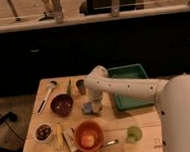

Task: Wipe table surface with sponge

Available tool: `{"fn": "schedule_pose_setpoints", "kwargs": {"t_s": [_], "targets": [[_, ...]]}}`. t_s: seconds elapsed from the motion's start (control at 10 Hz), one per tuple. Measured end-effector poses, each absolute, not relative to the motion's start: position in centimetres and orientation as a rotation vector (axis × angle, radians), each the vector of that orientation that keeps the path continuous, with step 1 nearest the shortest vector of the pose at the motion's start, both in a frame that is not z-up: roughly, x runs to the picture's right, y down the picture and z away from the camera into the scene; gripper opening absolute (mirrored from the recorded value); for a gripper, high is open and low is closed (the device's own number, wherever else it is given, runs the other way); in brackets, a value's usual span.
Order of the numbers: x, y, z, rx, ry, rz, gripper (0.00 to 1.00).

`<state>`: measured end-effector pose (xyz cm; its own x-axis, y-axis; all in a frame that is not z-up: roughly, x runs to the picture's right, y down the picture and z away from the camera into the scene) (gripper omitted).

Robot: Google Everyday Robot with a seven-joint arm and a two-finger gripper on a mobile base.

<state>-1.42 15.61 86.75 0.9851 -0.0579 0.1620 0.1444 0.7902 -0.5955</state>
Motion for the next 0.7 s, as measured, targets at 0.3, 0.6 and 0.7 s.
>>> {"fn": "schedule_pose_setpoints", "kwargs": {"t_s": [0.3, 0.6, 0.7], "targets": [[-2.1, 17.2, 87.8, -0.692, -0.093, -0.171, 0.00], [-0.7, 17.8, 88.1, -0.704, -0.045, -0.182, 0.00], [0.2, 17.3, 87.9, -0.692, -0.019, -0.176, 0.00]]}}
